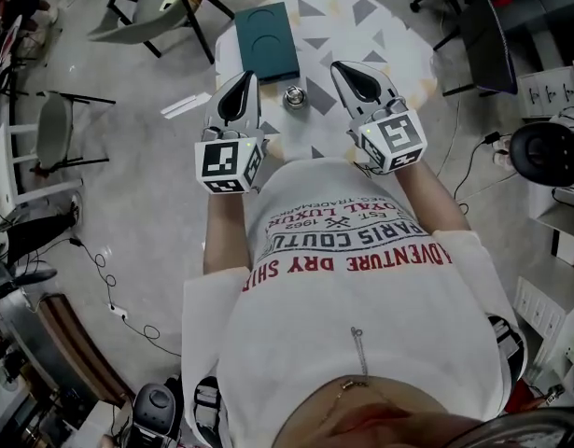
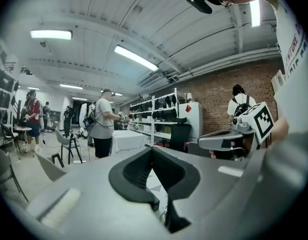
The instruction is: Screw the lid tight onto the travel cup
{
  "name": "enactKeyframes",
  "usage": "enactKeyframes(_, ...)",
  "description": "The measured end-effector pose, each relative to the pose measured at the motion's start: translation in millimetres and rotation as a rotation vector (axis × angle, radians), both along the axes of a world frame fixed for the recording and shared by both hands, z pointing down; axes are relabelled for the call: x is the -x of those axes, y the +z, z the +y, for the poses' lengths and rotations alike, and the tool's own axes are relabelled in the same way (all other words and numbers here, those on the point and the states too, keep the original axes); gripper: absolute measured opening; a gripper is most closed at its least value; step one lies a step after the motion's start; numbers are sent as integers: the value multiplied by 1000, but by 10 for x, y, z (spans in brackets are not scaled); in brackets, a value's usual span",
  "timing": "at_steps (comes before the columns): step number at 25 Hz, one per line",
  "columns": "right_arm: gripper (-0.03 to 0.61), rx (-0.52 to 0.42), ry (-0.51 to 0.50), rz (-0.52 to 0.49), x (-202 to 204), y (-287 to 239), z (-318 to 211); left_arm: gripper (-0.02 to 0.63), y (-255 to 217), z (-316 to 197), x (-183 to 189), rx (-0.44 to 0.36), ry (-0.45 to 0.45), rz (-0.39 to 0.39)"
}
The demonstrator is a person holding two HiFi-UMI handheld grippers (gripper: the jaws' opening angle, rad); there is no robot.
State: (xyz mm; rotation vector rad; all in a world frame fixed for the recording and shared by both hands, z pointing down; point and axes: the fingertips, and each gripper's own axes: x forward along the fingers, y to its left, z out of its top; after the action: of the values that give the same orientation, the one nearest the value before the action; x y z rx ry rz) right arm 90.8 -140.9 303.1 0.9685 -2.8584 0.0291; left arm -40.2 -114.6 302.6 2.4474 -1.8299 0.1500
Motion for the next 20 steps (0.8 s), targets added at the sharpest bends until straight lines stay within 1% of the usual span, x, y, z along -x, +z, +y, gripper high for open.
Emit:
enactKeyframes(3,11,1,10,-7,-13,-54,-53,12,-102,-34,35,-11,-12,-55)
enactKeyframes(5,11,2,5,-9,6,-72,-60,12,-128,-70,62,-11,-15,-69)
enactKeyframes(10,9,-11,-31,27,85,-58,1,12,-171,-89,123,-29,-26,-32)
enactKeyframes(15,9,1,-45,39,146,57,-88,12,-50,-186,168,-21,-26,-10)
enactKeyframes(20,11,-11,-45,54,173,68,-90,12,-43,-193,127,-12,-3,-19)
